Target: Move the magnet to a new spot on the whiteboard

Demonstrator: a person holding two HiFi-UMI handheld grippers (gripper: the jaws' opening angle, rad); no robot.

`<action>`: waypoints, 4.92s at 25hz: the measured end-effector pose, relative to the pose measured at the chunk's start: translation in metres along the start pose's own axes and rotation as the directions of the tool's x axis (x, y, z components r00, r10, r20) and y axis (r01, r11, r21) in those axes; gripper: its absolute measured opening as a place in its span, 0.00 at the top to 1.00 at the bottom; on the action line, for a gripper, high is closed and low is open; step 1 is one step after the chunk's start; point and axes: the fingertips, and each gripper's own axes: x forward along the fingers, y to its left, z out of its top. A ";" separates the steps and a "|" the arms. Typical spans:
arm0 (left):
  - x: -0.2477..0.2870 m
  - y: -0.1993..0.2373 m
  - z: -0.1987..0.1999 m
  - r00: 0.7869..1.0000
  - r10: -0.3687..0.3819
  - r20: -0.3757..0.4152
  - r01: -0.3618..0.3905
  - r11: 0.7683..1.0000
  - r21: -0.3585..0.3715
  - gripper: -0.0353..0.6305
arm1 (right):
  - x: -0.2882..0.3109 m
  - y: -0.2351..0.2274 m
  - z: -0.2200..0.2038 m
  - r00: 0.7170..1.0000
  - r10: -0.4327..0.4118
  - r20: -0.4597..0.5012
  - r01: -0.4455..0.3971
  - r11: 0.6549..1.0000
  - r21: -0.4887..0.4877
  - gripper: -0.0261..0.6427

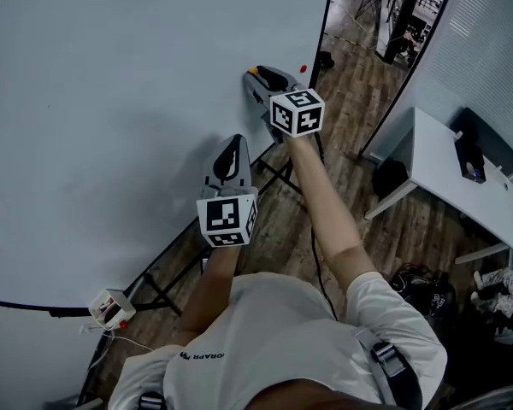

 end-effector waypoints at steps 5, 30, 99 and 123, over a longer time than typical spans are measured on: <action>0.001 0.004 -0.002 1.000 0.006 -0.002 -0.006 1.000 -0.003 0.94 | 0.004 0.000 0.001 1.000 0.017 0.013 -0.017 1.000 0.003 0.76; 0.001 0.011 -0.009 1.000 0.023 -0.015 -0.023 1.000 -0.002 0.94 | 0.012 0.000 0.001 0.998 0.051 0.021 -0.052 0.998 0.037 0.76; 0.003 -0.007 -0.015 0.999 -0.033 -0.029 0.033 0.999 -0.008 0.94 | -0.110 0.052 0.004 0.987 -0.100 0.122 0.099 0.995 0.012 0.94; -0.005 -0.004 -0.017 0.998 -0.051 -0.036 0.051 0.999 0.001 0.94 | -0.143 0.085 -0.025 0.988 -0.148 0.046 0.146 0.988 0.047 0.94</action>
